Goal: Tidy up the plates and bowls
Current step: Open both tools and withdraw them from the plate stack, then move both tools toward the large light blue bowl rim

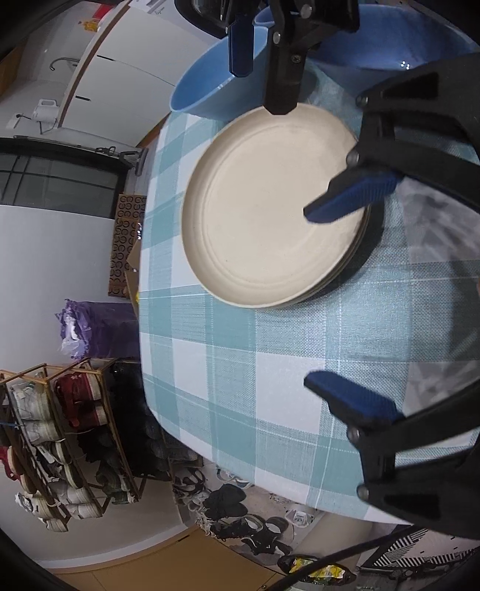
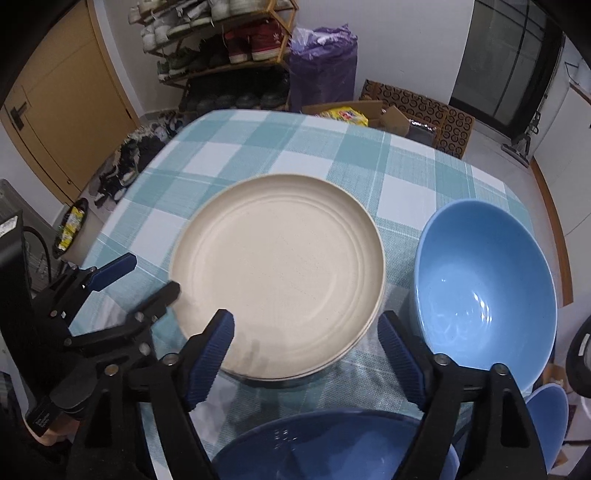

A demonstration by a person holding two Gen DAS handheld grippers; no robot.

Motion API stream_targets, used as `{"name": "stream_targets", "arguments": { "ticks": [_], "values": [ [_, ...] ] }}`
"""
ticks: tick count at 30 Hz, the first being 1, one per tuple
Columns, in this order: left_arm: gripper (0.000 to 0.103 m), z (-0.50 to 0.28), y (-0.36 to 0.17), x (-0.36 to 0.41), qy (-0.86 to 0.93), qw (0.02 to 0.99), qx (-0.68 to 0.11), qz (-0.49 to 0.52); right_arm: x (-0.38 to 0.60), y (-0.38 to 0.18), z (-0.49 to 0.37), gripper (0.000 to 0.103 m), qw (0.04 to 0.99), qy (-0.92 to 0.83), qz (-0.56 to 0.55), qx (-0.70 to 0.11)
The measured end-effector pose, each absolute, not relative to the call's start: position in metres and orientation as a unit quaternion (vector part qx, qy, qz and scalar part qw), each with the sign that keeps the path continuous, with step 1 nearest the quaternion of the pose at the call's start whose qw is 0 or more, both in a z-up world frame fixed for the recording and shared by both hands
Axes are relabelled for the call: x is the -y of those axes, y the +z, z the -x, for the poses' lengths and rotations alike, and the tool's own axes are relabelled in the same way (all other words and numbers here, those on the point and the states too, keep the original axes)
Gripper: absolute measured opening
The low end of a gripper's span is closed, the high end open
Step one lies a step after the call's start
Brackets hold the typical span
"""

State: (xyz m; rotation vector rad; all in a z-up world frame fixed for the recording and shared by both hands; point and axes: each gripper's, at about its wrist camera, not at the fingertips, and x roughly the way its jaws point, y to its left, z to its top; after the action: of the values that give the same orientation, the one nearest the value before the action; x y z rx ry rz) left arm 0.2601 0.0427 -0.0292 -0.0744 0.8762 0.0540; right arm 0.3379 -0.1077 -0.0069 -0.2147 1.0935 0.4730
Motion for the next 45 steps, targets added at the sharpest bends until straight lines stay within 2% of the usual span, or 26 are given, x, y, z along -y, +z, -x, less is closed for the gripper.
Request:
{"name": "stream_targets", "arguments": {
  "ticks": [2,5,9,24,45],
  "values": [
    [0.091,-0.255,-0.021,-0.04,0.019,0.909,-0.416,0.033,0.108,0.001,-0.333,0.087,0.827,0.224,0.1,-0.506],
    [0.103,-0.246,-0.008,-0.035,0.012,0.915,-0.401,0.028,0.111,0.013,-0.324,0.093,0.837,0.227,0.095,-0.489],
    [0.103,-0.238,0.004,-0.03,0.006,0.919,-0.393,0.017,0.116,0.026,-0.315,0.102,0.846,0.235,0.078,-0.473],
    [0.103,-0.217,0.035,-0.022,-0.001,0.925,-0.379,0.023,0.143,0.057,-0.284,0.102,0.868,0.24,0.064,-0.43],
    [0.103,-0.217,0.073,0.024,-0.043,0.931,-0.362,0.017,0.243,0.104,-0.269,0.102,0.894,0.194,0.03,-0.404]
  ]
}}
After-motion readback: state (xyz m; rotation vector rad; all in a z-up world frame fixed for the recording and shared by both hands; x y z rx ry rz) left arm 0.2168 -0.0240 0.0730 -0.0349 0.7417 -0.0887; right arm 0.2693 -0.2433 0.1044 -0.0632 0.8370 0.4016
